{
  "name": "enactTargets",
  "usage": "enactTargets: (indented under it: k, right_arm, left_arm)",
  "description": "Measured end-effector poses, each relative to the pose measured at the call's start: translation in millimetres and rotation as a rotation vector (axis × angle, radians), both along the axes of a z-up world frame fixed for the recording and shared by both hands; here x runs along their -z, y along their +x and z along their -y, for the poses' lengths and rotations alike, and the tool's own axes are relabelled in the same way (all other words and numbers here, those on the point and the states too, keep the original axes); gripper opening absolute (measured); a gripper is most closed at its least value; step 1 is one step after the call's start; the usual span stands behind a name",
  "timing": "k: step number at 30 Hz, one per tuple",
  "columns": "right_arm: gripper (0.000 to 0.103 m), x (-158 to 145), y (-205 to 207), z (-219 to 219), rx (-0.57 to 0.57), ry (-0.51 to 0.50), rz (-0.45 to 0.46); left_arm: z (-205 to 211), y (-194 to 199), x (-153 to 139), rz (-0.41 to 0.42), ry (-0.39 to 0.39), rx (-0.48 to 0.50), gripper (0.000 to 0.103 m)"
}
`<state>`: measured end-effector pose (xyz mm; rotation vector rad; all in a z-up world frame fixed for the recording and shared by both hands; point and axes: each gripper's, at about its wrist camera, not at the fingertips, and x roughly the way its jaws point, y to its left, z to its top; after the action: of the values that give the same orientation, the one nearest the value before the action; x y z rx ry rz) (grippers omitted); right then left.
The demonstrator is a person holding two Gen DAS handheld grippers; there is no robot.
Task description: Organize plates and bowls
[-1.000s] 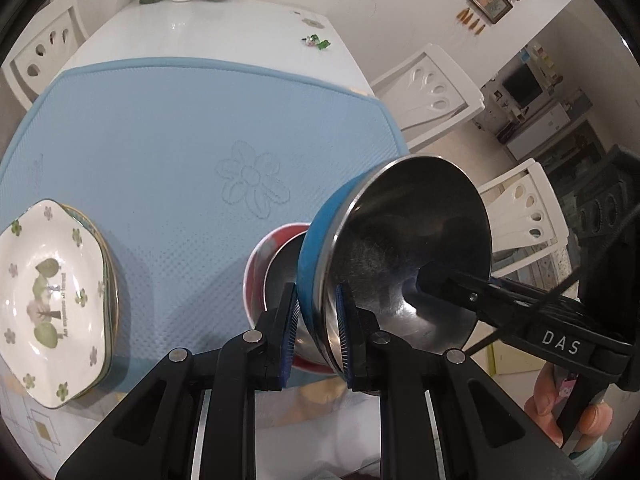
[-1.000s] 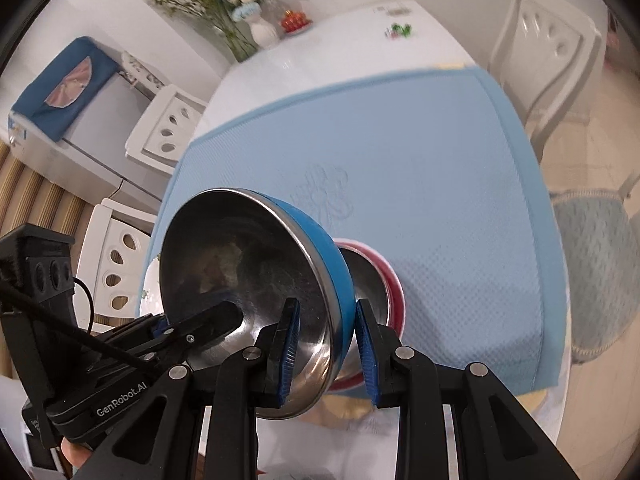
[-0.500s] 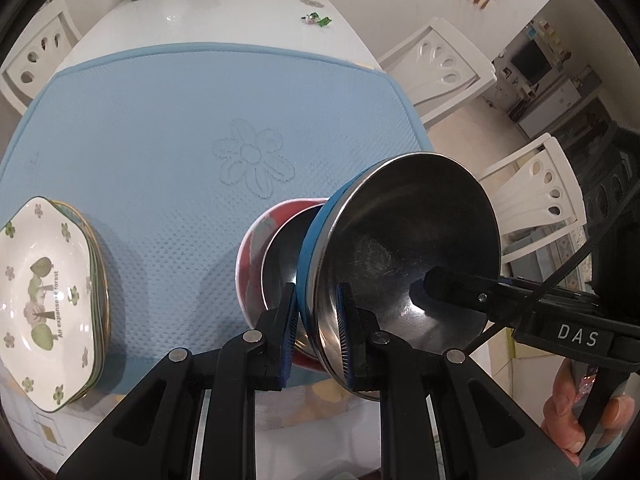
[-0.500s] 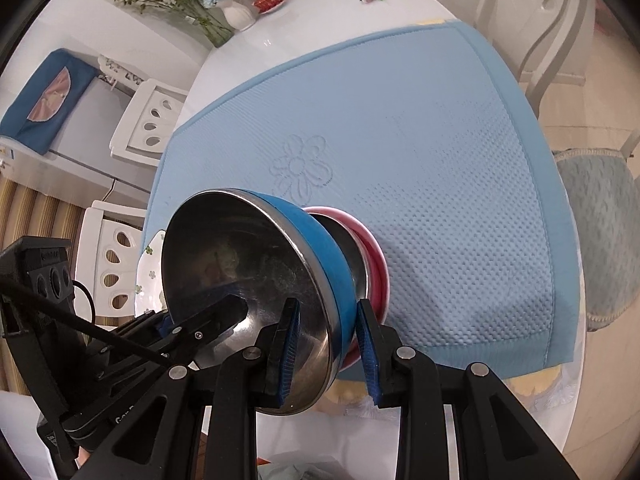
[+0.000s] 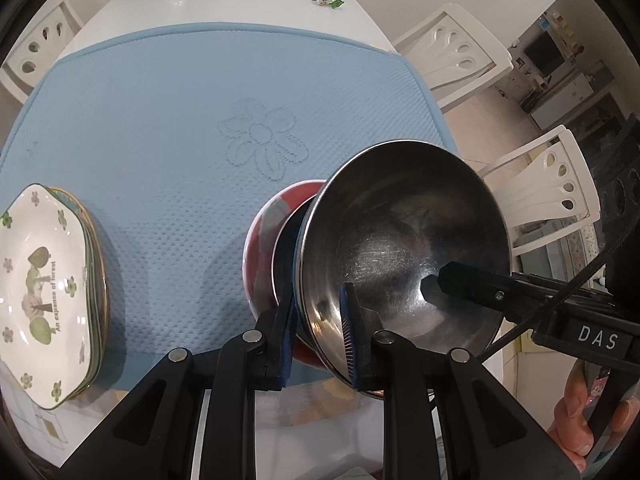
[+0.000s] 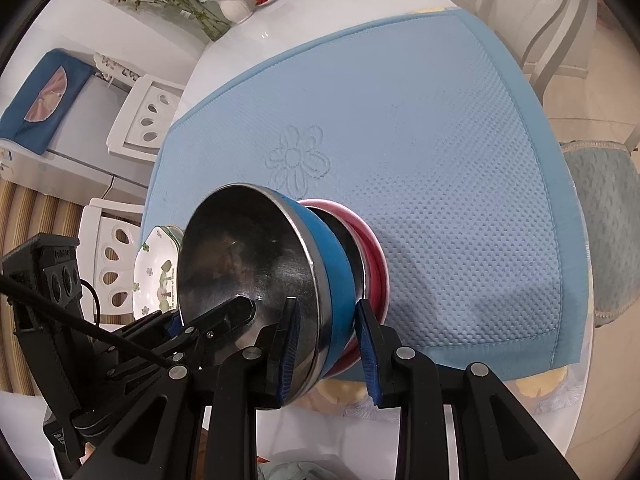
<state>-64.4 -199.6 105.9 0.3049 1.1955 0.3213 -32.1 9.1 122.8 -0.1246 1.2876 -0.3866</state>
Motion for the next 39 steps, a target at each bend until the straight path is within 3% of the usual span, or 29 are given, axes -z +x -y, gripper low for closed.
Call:
enactTargets:
  k: [4, 13, 23, 33, 39]
  right_arm:
    - [0.028, -2.5, -0.3, 2.0, 0.01, 0.018, 0.014]
    - [0.028, -10.0, -5.9, -1.3, -0.003, 0.009, 0.056]
    - [0.028, -9.5, -7.4, -5.2, -0.011, -0.027, 0.056]
    - [0.028, -33.2, -16.8, -19.6, -0.032, -0.131, 0.18]
    - [0.048, -45.0, -18.6, -11.9, 0.005, -0.122, 0.248]
  left_arm:
    - [-2.2, 2.4, -0.2, 0.007, 0.025, -0.007, 0.025]
    - [-22.4, 4.7, -6.6, 0.026, -0.013, -0.053, 0.025]
    - [-21.2, 1.2, -2.0, 0.029, 0.034, -0.047, 0.025]
    - [-34.7, 0.0, -26.0, 0.094, 0.013, -0.077, 0.025]
    - [-41.2, -0.2, -40.9, 0.138, -0.008, -0.104, 0.028]
